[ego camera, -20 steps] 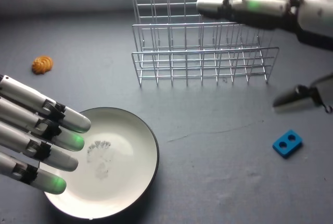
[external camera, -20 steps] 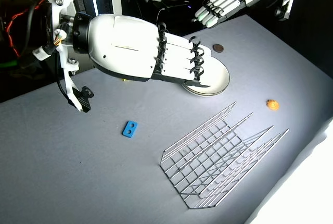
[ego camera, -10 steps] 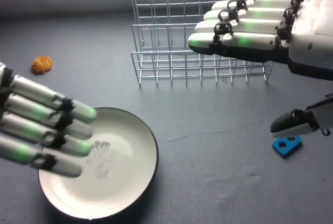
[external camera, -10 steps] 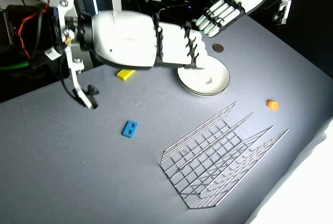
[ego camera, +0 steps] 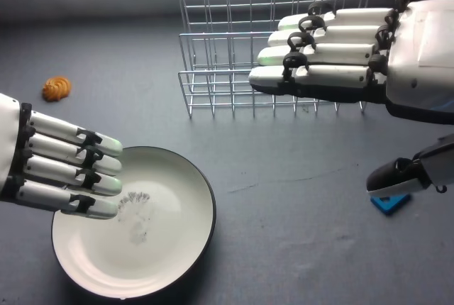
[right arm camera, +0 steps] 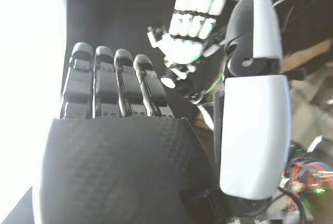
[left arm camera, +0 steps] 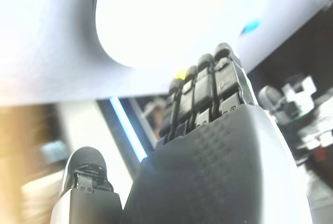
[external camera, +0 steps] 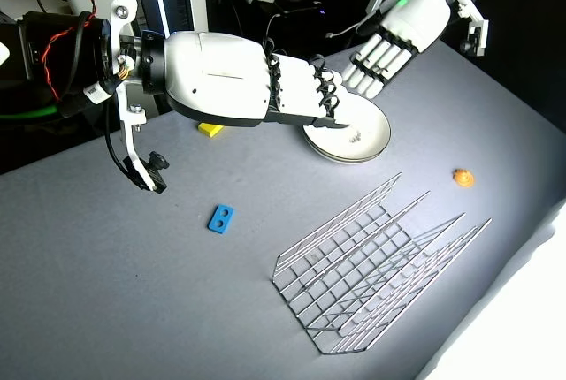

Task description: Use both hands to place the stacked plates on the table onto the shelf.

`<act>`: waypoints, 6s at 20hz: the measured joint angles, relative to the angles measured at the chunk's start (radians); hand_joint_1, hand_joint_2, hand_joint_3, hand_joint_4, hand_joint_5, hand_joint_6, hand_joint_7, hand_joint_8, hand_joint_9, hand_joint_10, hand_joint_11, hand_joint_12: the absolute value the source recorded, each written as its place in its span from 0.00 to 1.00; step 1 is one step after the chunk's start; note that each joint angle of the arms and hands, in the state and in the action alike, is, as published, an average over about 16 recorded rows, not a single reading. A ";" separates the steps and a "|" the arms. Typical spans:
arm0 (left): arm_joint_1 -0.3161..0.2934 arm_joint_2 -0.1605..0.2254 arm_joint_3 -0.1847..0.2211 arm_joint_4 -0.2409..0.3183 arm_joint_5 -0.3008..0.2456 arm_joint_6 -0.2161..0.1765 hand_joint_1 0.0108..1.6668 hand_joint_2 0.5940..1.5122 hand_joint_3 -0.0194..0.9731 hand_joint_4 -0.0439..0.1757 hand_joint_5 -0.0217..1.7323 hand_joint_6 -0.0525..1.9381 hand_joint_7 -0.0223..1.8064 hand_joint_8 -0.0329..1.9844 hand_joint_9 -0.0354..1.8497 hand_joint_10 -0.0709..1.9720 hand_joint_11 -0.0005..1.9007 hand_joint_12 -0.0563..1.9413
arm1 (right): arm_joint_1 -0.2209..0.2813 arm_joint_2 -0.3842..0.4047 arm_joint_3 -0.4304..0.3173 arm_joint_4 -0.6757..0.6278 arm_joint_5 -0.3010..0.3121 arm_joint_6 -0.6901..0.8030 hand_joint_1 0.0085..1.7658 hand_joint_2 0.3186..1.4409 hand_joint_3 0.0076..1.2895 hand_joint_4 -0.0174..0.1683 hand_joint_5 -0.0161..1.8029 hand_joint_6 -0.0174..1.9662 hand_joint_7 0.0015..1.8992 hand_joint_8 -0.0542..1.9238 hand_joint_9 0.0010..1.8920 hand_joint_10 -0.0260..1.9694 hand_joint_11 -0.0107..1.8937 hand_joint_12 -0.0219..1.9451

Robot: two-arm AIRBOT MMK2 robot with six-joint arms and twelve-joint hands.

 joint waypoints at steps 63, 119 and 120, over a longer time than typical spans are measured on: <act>0.371 -0.074 -0.274 -0.465 0.555 -0.030 0.00 0.56 0.04 0.18 0.01 0.02 0.01 0.01 0.02 0.03 0.01 0.03 | -0.058 -0.159 0.008 0.015 -0.066 -0.337 0.59 0.60 0.01 0.11 0.02 0.02 0.01 0.03 0.01 0.02 0.02 0.01; 0.232 -0.020 -0.059 -0.665 0.465 -0.033 0.01 0.51 0.04 0.19 0.02 0.02 0.02 0.01 0.03 0.04 0.01 0.03 | -0.082 -0.556 0.219 0.190 -0.058 -0.672 0.64 0.56 0.00 0.15 0.53 0.30 0.57 0.29 0.70 0.01 0.51 0.47; 0.229 -0.016 -0.052 -0.671 0.463 -0.034 0.01 0.51 0.04 0.19 0.02 0.02 0.02 0.01 0.03 0.04 0.01 0.03 | -0.078 -0.548 0.210 0.191 -0.060 -0.672 0.64 0.56 0.00 0.16 0.54 0.31 0.57 0.30 0.71 0.01 0.51 0.47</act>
